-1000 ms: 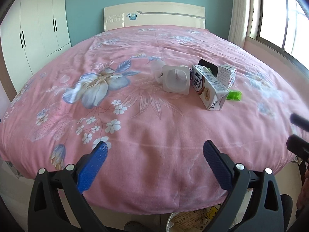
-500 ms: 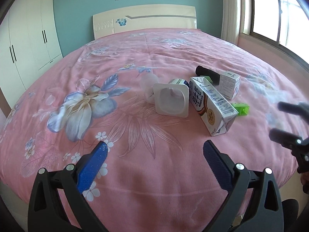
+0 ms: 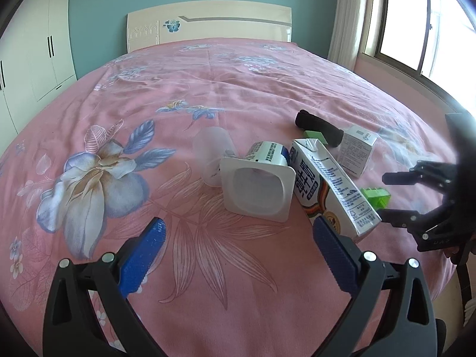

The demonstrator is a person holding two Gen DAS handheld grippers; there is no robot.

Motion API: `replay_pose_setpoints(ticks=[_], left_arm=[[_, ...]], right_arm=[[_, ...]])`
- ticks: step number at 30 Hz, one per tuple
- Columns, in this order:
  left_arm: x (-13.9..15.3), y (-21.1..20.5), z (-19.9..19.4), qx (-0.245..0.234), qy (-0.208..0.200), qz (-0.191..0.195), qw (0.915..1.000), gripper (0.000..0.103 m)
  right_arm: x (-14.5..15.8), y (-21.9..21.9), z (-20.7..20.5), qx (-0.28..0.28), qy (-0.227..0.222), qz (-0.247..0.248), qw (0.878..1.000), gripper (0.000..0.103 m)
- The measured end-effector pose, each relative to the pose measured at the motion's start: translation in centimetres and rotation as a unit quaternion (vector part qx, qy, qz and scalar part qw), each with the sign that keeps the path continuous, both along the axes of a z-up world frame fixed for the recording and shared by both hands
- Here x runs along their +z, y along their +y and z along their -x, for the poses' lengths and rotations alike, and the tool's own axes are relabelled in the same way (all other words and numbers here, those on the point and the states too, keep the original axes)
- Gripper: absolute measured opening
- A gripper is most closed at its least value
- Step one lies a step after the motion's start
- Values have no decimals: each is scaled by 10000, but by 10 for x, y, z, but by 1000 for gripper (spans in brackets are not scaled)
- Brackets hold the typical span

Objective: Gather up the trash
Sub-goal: 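Grasp the green toy brick with the right tool while the left tool grasps the white yogurt cup, then carry the green brick and yogurt cup with both tools over the trash bin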

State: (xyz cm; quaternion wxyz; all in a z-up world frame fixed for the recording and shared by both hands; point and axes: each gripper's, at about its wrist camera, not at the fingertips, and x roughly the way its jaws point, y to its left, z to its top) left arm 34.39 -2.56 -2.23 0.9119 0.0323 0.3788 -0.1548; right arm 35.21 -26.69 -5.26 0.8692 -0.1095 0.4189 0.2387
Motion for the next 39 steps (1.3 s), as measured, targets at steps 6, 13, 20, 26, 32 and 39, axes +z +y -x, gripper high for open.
replay_pose_setpoints(ticks=[6,13,20,26,32,39], left_arm=[[-5,-6,-7,-6,2,-109,9999,101],[-8,-17,-14,-111,76,-75,9999,101],[-11,-31,-20,-329,225,89,9992,87],[-17,-35,-33,-336,441,315,9980,65],[-26,-41,-49,-300,665,346,9967,21],[-22,-48,-47,-338,617,216,9973,9]], right_arm=[[-10,3,-15,189,100,-12,9998,42],[-11,5,-14,288,90,11,9995,22],[-11,3,-14,289,99,15,9995,22],[-13,4,-16,293,108,55,9995,22],[-14,3,-18,195,120,2,9997,21],[-10,3,-15,173,127,-79,9997,21]])
